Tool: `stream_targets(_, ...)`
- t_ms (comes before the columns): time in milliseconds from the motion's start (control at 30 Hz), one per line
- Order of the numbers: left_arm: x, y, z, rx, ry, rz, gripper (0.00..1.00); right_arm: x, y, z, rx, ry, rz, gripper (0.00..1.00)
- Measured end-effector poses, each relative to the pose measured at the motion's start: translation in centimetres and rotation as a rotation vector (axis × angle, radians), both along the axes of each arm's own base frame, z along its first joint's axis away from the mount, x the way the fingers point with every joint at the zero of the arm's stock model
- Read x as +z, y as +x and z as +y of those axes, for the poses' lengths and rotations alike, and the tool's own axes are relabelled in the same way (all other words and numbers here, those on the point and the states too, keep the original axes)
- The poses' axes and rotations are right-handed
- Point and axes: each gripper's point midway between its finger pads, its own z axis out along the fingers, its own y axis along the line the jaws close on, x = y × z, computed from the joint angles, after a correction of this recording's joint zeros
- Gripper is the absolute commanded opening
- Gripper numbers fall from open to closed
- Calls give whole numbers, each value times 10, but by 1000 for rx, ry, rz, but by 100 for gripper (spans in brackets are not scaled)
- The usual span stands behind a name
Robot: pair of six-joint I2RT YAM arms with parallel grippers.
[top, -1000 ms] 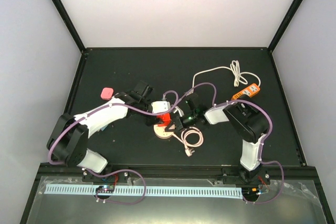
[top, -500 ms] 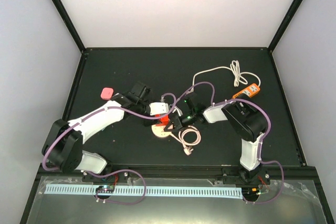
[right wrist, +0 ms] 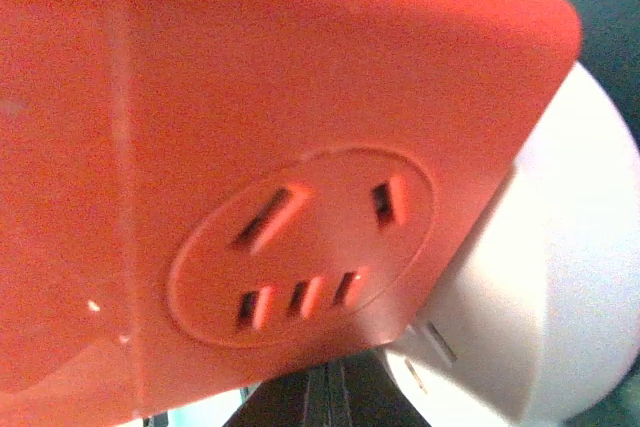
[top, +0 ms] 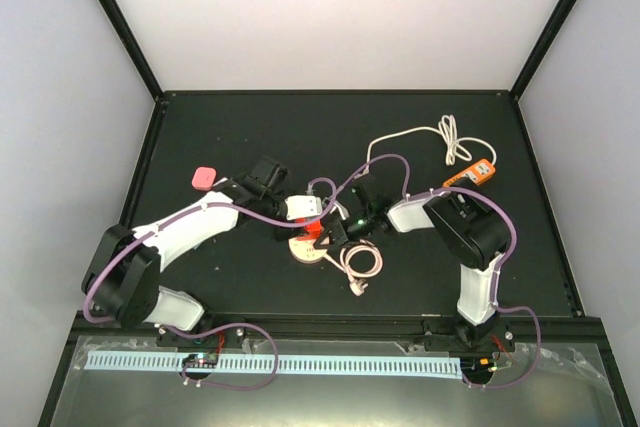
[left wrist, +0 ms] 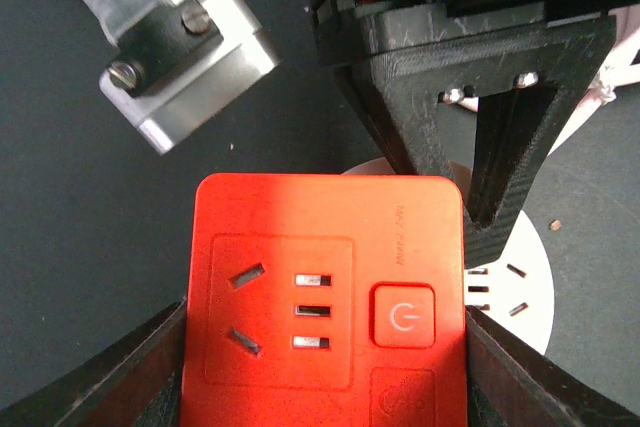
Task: Pull the plug off the socket
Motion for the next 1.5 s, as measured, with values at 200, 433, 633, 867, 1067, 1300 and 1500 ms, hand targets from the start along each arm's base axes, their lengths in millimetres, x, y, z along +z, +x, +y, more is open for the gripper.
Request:
stream_targets(200, -11, 4, 1, 29, 21, 23, 12, -1, 7, -2, -15, -19, 1, 1)
stream_targets(433, -8, 4, 1, 39, 24, 36, 11, -2, 7, -3, -3, -34, 3, 1)
stream_targets(633, -3, 3, -1, 62, 10, 63, 11, -2, 7, -3, 7, -44, 8, 1)
stream_targets(867, -6, 2, 2, 68, 27, 28, 9, -3, 7, -3, 15, -46, 11, 1)
stream_targets(1067, -1, -7, 3, 43, 44, -79, 9, -2, 5, -3, 23, -45, 22, 1)
stream_targets(1300, 16, -13, 1, 31, 23, -133, 6, -4, 6, -3, 24, -51, 29, 1)
stream_targets(1500, 17, -12, 0, 32, 18, -127, 6, -3, 6, -3, 25, -52, 29, 1)
